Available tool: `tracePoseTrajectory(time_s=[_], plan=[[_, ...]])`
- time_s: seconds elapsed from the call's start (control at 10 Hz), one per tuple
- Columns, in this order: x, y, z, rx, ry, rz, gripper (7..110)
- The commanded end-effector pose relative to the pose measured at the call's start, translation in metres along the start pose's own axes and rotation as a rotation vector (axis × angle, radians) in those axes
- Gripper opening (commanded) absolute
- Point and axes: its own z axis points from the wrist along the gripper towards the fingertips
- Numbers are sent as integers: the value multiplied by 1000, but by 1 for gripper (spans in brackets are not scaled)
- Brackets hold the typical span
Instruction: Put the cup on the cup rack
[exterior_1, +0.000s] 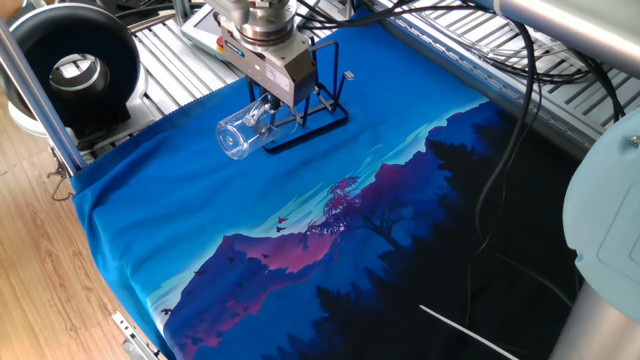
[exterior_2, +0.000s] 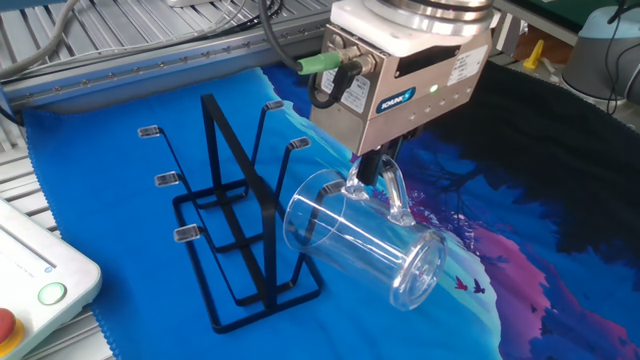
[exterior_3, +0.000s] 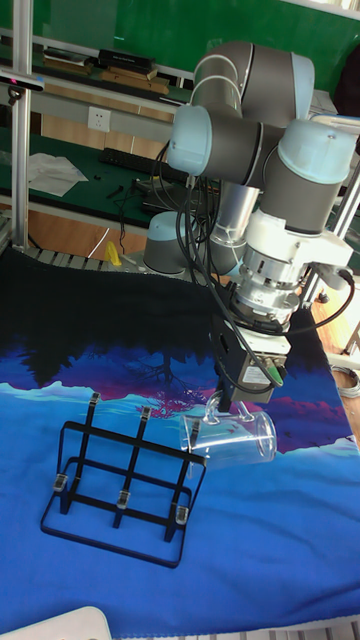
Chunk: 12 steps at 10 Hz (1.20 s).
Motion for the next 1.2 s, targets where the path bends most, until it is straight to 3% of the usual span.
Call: tracePoseTrajectory(time_s=[0.0, 1.1], plan=[[-2, -1, -1, 5, -14, 6, 7], [-2, -3, -1, 8, -11, 15, 7]])
